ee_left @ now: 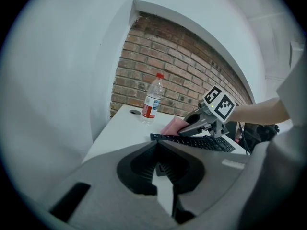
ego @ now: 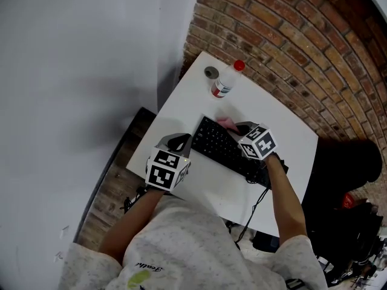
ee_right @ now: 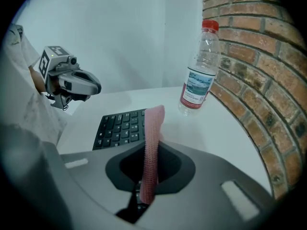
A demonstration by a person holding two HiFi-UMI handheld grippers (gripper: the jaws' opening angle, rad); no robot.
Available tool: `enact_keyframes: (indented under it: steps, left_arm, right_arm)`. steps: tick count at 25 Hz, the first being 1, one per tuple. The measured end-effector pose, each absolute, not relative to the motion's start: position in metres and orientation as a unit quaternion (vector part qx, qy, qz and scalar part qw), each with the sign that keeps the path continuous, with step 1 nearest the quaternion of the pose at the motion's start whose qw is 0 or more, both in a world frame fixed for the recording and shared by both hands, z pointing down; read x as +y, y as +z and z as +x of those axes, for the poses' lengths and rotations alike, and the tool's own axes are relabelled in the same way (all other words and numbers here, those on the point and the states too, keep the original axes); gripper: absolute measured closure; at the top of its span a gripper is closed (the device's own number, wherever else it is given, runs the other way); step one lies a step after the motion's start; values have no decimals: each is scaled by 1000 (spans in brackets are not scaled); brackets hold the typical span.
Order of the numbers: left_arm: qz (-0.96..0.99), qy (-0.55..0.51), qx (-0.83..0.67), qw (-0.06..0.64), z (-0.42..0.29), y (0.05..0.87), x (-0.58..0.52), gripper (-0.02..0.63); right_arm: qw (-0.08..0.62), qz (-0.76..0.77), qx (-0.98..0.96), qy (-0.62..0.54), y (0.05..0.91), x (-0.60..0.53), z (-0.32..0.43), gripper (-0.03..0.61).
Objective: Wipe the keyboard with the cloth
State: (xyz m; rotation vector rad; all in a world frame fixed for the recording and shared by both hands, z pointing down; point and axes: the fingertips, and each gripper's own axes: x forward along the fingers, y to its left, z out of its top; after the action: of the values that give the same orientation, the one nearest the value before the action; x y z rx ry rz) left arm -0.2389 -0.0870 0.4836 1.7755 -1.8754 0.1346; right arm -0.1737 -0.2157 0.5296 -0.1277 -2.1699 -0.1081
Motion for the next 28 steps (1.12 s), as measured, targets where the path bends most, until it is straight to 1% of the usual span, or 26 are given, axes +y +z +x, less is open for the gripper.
enact_keyframes:
  steps: [21,25,28]
  left_arm:
    - [646,48,-710,276,-280,486,-72,617]
    - [642,45,-714,276,-280,486,-70,617]
    - [638,43,-718,276,-280,485,-68,617]
  right_arm:
    - [459,-94,-880,-74,525,-192,-234,555]
    - [460,-110,-875,-97,522,-187,-239,555]
    - [463,-123,-867,-137,520,-185,-242,555]
